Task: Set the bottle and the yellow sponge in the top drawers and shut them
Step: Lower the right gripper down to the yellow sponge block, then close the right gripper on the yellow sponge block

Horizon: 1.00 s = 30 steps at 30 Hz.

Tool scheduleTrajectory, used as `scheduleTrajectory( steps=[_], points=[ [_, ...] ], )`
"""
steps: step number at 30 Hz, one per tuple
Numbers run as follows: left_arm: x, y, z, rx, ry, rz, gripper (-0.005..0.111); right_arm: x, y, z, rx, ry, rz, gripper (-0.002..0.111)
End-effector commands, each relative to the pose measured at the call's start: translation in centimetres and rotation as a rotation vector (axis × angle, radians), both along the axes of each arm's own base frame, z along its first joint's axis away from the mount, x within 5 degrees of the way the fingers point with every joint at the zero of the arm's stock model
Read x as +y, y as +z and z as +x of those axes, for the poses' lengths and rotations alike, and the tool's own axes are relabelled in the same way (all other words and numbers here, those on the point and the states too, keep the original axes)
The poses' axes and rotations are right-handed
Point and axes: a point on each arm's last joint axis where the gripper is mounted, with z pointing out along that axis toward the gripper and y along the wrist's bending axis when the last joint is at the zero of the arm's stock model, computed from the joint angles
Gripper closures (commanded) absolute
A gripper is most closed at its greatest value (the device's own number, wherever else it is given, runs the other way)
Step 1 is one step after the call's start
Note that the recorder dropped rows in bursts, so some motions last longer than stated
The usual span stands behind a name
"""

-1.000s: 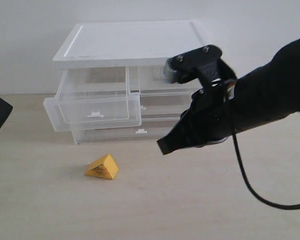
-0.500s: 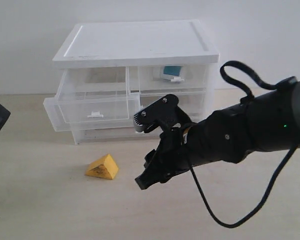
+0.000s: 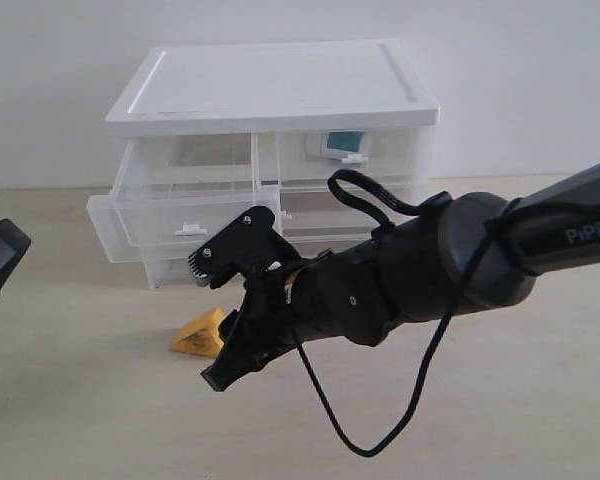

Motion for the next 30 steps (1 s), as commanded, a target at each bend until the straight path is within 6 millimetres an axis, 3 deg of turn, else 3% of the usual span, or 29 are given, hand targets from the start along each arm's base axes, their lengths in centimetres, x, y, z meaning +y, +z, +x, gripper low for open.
scheduleTrajectory(
  steps=[1,12,19,30],
  points=[
    [0.1,0.0,-0.1,-0.002,0.001,0.006,0.050,0.4,0.0,0.3,-0.036,0.026,-0.004,0.061],
    [0.0,0.0,-0.1,-0.001,-0.002,0.008,0.050,2.0,0.5,-0.3,-0.035,0.048,0.019,0.061],
    [0.0,-0.1,-0.1,0.007,-0.004,0.011,0.050,3.3,-1.6,0.9,-0.004,0.045,-0.002,0.061],
    [0.0,-0.1,-0.1,0.007,-0.004,0.011,0.050,4.4,-2.2,1.7,0.022,0.057,-0.029,0.061]
  ],
)
